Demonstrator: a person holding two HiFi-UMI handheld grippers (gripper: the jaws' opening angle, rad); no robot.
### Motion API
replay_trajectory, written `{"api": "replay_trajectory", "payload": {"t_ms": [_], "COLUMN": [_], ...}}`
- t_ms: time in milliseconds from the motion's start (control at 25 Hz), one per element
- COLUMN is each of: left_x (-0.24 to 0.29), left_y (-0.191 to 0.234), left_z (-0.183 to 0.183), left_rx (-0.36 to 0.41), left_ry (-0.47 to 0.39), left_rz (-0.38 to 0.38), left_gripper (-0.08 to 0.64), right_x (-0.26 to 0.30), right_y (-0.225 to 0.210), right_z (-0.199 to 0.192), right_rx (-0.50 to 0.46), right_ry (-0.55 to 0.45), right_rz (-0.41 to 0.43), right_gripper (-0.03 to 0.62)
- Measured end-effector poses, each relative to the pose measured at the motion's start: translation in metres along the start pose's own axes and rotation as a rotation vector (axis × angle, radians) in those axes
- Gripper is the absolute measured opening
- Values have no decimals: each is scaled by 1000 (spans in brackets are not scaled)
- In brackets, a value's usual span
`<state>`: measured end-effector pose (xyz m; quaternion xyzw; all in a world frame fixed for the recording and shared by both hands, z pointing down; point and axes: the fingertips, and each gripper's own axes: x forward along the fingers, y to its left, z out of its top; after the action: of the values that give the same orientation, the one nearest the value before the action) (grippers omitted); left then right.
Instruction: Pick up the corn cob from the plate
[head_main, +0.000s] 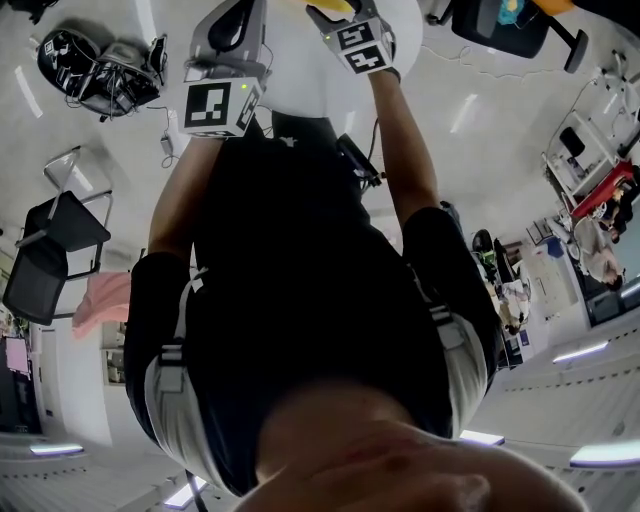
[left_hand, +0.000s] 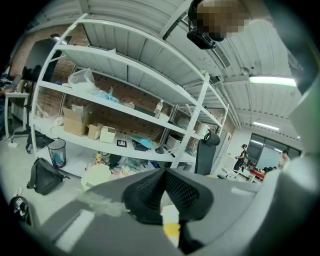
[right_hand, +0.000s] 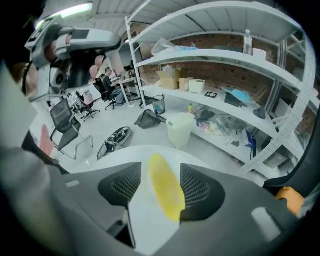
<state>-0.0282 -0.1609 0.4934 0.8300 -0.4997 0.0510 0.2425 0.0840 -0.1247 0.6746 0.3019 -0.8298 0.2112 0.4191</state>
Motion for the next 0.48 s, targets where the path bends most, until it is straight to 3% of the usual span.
{"api": "replay_trajectory", "payload": {"t_ms": [480], "left_x": [0], "left_y": [-9], "left_z": [-10], "left_rx": [-3], "left_ry": [9], "left_rz": [-7], "left_gripper": [6], "right_x": [24], "right_y": [-1], "right_z": [-19], "right_rx": [-195], "right_ry": [131], "right_rz": [61], "right_gripper": [287]}}
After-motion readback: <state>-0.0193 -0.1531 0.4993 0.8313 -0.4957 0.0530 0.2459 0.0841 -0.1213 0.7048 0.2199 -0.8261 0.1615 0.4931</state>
